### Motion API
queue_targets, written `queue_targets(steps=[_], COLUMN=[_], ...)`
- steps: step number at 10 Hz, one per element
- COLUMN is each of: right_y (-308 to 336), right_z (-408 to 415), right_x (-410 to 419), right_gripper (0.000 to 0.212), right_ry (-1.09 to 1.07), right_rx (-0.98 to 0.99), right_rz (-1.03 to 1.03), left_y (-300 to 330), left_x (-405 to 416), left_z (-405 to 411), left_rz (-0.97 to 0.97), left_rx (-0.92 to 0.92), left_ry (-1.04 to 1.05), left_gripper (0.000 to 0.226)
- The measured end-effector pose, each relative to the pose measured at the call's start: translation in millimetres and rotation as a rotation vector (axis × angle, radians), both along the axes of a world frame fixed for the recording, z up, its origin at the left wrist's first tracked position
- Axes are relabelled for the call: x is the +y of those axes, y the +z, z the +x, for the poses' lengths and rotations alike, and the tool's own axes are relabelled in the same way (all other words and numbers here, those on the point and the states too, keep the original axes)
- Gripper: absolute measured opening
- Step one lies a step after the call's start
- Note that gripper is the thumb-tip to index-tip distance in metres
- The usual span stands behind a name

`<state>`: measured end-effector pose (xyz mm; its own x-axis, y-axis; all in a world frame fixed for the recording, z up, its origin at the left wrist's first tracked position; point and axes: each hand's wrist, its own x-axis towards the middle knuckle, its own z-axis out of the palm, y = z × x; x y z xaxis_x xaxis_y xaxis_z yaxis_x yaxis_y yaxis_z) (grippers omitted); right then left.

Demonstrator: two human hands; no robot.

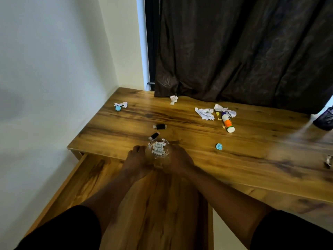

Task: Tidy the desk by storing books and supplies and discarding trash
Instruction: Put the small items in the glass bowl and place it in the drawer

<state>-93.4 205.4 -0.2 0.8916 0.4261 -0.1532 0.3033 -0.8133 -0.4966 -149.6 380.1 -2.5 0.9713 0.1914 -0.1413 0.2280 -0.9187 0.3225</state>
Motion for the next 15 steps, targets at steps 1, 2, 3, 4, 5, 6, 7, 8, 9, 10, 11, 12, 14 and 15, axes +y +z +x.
queue_targets(steps=[1, 2, 3, 4, 5, 6, 7, 8, 9, 10, 11, 12, 14, 15], right_y=[-9, -16, -25, -30, -28, -27, -28, -27, -27, -33, -44, -56, -94, -116], right_z=[28, 46, 59, 67, 73, 76, 77, 70, 52, 27, -5, -40, -97, -117], right_x=[6, 10, 16, 20, 25, 31, 34, 29, 19, 3, -15, -28, -29, -20], right_gripper=[0.106, 0.109, 0.119, 0.120, 0.119, 0.120, 0.118, 0.119, 0.120, 0.116, 0.110, 0.104, 0.102, 0.103], right_ry=[-0.003, 0.030, 0.070, 0.113, 0.165, 0.221, 0.225, 0.207, 0.190, 0.146, 0.132, 0.178, 0.313, 0.359], right_rx=[0.000, 0.004, 0.008, -0.040, -0.064, -0.105, -0.121, -0.135, -0.156, -0.190, -0.259, -0.288, -0.184, -0.119], right_rz=[-0.046, -0.105, -0.162, -0.209, -0.219, -0.253, -0.234, -0.186, -0.129, -0.055, 0.010, 0.064, 0.051, 0.027], left_y=[-10, -14, -17, -16, -12, -11, -12, -12, -16, -27, -30, -13, -17, -20], left_x=[9, 17, 32, 43, 44, 43, 43, 42, 45, 52, 56, 47, 50, 52], left_z=[29, 46, 56, 61, 62, 64, 65, 63, 67, 72, 67, 57, 48, 41], left_rz=[0.049, 0.119, 0.148, 0.219, 0.261, 0.268, 0.270, 0.239, 0.215, 0.239, 0.216, 0.182, -0.157, -0.297], left_rx=[0.014, 0.050, 0.137, 0.186, 0.202, 0.197, 0.183, 0.204, 0.234, 0.258, 0.243, 0.235, 0.246, 0.215], left_ry=[0.039, 0.009, -0.046, -0.095, -0.097, -0.100, -0.101, -0.092, -0.087, -0.119, -0.116, -0.134, 0.034, 0.099], left_gripper=[0.100, 0.116, 0.127, 0.129, 0.133, 0.132, 0.132, 0.135, 0.137, 0.139, 0.142, 0.136, 0.144, 0.117])
